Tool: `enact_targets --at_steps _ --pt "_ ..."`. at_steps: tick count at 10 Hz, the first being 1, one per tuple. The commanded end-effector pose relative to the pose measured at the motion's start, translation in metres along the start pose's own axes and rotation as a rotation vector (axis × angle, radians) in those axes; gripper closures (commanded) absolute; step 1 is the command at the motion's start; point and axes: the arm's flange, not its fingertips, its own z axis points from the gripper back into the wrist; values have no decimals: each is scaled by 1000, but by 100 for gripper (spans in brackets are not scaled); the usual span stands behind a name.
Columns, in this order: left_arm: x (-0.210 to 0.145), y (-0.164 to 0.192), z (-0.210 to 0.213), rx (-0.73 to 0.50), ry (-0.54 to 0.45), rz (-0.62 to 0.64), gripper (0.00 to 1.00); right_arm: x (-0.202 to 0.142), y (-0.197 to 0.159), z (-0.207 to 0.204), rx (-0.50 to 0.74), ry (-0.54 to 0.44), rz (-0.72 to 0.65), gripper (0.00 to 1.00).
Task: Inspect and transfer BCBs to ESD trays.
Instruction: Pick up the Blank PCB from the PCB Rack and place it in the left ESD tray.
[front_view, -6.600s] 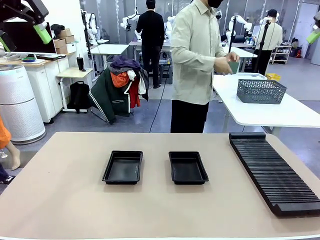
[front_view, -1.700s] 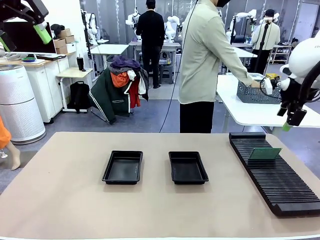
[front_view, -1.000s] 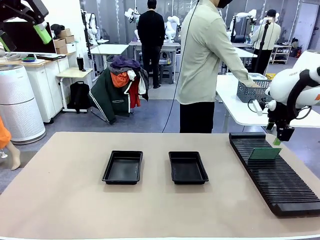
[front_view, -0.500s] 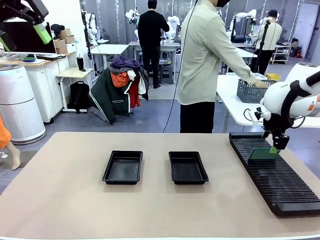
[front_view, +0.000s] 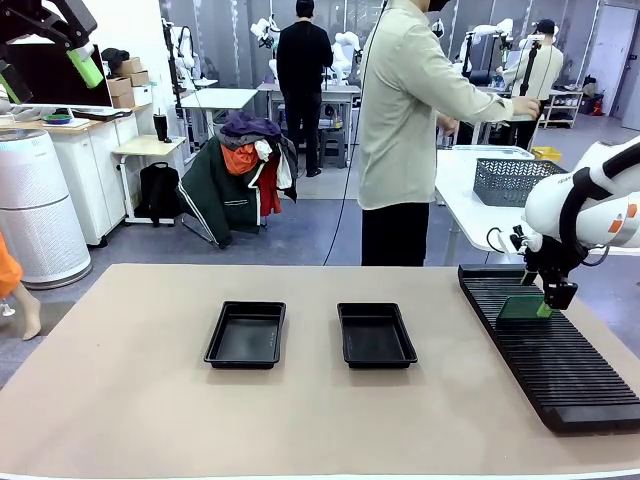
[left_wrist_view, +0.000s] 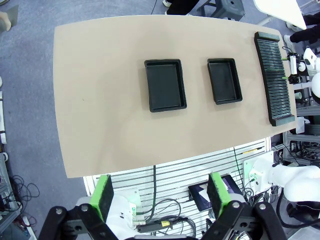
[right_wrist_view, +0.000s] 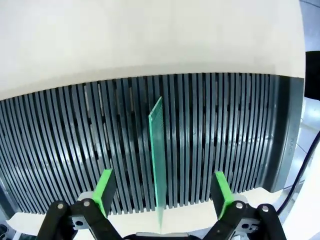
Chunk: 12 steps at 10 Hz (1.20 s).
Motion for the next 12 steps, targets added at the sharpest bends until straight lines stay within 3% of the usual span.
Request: enact_targets --at_steps 1,9,12 --pt "0 1 0 1 1 5 0 -8 -2 -10 -27 -47 15 0" --pt "0 1 0 1 1 5 0 0 -1 -5 -10 -22 -3 0" --pt "0 1 0 1 1 5 0 -2 -4 -9 -8 -13 51 3"
